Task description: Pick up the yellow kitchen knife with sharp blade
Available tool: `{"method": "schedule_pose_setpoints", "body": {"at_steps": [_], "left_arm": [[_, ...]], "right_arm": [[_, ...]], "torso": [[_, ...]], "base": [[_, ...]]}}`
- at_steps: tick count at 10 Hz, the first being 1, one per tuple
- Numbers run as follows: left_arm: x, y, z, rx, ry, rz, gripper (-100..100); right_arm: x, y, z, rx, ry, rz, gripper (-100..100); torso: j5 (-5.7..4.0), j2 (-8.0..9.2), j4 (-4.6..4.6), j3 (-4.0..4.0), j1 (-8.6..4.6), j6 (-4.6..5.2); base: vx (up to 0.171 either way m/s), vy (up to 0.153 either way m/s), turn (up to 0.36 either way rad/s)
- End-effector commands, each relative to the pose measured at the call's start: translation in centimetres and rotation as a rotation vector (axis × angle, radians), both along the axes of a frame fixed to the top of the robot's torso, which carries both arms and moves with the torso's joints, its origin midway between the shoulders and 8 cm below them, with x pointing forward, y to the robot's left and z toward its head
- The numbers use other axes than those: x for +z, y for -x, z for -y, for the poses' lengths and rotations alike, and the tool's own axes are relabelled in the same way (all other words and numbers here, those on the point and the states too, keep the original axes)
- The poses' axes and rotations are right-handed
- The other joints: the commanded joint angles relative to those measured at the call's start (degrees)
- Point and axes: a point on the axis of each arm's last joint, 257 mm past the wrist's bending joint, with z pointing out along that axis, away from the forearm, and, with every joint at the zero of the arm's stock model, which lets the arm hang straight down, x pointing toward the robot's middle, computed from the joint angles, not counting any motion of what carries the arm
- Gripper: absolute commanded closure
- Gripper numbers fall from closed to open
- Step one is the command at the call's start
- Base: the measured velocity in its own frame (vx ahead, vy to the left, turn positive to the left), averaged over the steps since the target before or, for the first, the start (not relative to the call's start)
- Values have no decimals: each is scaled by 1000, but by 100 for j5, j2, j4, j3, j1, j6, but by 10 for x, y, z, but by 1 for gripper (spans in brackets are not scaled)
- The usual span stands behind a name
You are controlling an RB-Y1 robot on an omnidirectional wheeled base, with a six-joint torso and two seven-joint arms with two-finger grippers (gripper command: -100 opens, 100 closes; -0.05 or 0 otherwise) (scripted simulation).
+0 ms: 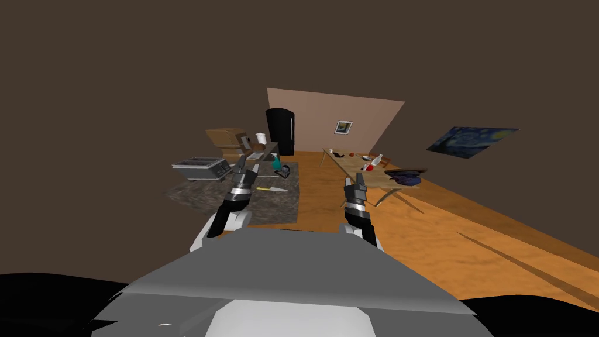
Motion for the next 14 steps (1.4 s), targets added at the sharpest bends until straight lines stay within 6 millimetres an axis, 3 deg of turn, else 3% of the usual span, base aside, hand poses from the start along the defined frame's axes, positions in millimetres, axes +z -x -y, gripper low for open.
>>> {"method": "schedule_pose_setpoints", "body": {"at_steps": [1, 14], "left_arm": [[-7, -9, 1, 0, -1, -41, -100], [-64, -52, 2, 7, 16, -303, -100]], "right_arm": [[0, 0, 0, 0, 0, 0, 0], [0, 0, 0, 0, 0, 0, 0]], "torso": [[0, 0, 0, 0, 0, 0], [0, -2, 0, -1, 2, 0]], "base": [[-51, -33, 118], [-42, -32, 81]]}}
